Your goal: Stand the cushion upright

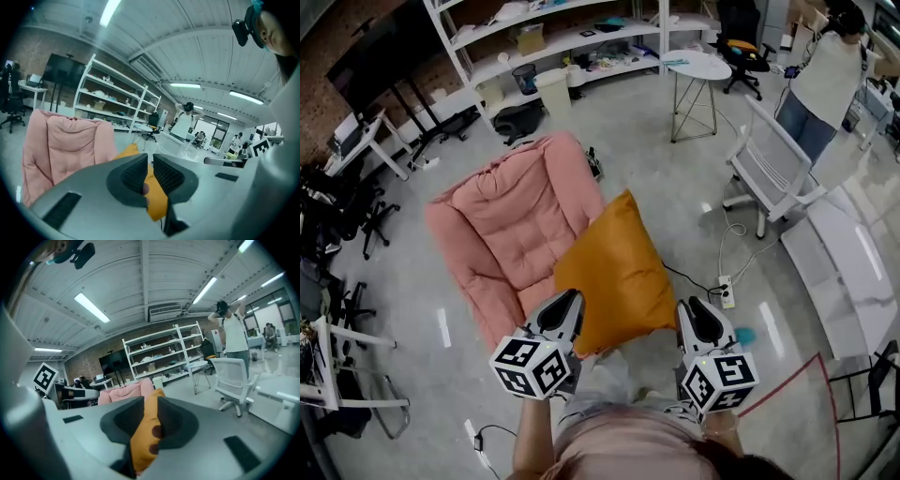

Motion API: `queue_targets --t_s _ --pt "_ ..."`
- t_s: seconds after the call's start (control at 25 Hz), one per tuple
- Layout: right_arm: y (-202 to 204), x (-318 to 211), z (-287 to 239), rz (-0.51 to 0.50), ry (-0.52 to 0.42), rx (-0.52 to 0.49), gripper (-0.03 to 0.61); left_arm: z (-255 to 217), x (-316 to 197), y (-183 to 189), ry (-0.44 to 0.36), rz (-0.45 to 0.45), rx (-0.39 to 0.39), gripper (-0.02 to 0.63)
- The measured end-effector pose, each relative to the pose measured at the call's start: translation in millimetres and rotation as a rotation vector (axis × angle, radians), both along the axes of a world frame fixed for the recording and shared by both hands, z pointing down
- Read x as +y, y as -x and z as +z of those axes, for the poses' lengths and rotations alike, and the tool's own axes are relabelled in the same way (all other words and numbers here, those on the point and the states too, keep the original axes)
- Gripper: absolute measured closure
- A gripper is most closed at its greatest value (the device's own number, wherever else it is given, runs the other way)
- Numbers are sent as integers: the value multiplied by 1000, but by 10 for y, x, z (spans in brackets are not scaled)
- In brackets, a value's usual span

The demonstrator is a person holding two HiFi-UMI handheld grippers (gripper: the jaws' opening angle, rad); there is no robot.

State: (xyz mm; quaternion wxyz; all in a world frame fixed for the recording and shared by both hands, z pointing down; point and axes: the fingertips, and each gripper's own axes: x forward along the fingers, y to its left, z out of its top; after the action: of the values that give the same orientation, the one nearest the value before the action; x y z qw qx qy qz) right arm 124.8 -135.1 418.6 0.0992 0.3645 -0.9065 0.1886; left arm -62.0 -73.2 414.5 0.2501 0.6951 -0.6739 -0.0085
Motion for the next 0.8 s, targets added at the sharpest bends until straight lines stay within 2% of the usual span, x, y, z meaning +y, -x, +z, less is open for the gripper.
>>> queue_targets --t_s 0.44,0.8 --pt "-1 -220 345 153 73 73 460 117 -667 162 29 185 -25 560" --pt "-33 -308 623 279 148 114 422 216 -1139 405 54 281 -56 523"
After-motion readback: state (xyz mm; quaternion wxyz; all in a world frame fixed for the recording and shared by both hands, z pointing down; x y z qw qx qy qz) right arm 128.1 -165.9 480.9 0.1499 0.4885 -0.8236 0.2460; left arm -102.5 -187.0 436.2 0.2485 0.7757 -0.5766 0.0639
